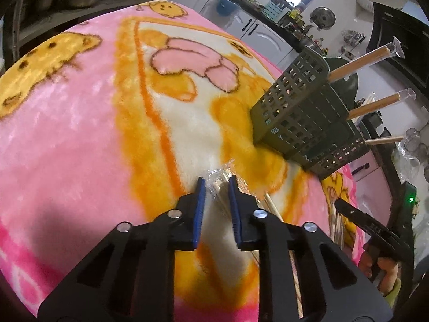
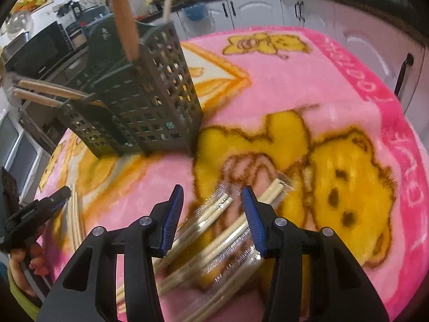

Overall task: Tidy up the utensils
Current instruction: 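Lower both tools onto the wrapped chopsticks and close the fingers, then lift the held chopsticks with both tools and carry them toward the green caddy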

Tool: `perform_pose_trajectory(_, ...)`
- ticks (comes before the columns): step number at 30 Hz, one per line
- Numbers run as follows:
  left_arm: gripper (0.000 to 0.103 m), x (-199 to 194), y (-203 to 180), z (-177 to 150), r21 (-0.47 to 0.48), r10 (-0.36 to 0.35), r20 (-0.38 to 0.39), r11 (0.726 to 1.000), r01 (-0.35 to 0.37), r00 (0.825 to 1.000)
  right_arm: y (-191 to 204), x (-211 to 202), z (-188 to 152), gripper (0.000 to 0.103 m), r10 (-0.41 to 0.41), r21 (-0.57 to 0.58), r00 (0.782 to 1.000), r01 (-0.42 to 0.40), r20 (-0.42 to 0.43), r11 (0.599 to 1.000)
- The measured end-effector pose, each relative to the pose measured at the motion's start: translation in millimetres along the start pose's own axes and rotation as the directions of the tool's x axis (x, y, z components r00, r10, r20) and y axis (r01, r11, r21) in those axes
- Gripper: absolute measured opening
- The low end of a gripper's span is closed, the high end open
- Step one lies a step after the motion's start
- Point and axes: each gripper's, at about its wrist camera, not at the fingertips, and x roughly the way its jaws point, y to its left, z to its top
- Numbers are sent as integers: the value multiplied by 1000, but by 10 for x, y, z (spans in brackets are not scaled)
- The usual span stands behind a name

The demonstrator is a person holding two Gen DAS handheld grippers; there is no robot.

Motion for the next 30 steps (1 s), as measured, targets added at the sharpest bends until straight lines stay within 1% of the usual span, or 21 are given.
perform_pose_trajectory(3,8,-2,34,10,-11,-17,2,1000,17,1000,-9,73,32,36,-4,5,1000,4,-19,1000)
perform_pose_trajectory(4,8,-1,44,15,-15,-21,2,1000,21,1000,-3,89,37,31,-12,3,1000,13,-20,1000)
perform_pose_trajectory(5,8,-1,55,17,-18,-28,3,999,28,1000,7,99,41,29,-24,-4,1000,24,-16,1000)
perform_pose_trajectory(7,8,5,66,20,-23,-35,4,999,36,999,24,120,40,20,-32,-15,999,32,-6,999)
perform_pose_trajectory(9,7,7,62,22,-21,-36,6,999,36,999,41,126,33,18,-40,-23,999,40,11,999)
perform_pose_trajectory(13,6,-9,32,14,-10,-26,13,1000,26,1000,45,79,22,9,-10,-13,999,11,33,1000)
perform_pose_trajectory(15,6,-68,17,11,-4,-24,25,1000,24,999,66,37,24,7,15,-16,999,-15,41,1000)
perform_pose_trajectory(19,5,-234,-121,26,44,-28,75,999,25,997,116,-147,49,6,67,-15,993,-65,100,998)
perform_pose_trajectory(21,5,-317,-198,38,65,-34,97,997,28,995,156,-287,56,6,90,-24,986,-87,141,996)
perform_pose_trajectory(25,5,-451,-317,67,94,-46,132,995,34,990,232,-551,70,6,117,-41,972,-111,203,993)
perform_pose_trajectory(30,4,-578,-471,107,126,-68,163,991,47,984,344,-822,105,5,136,-74,955,-120,263,990)
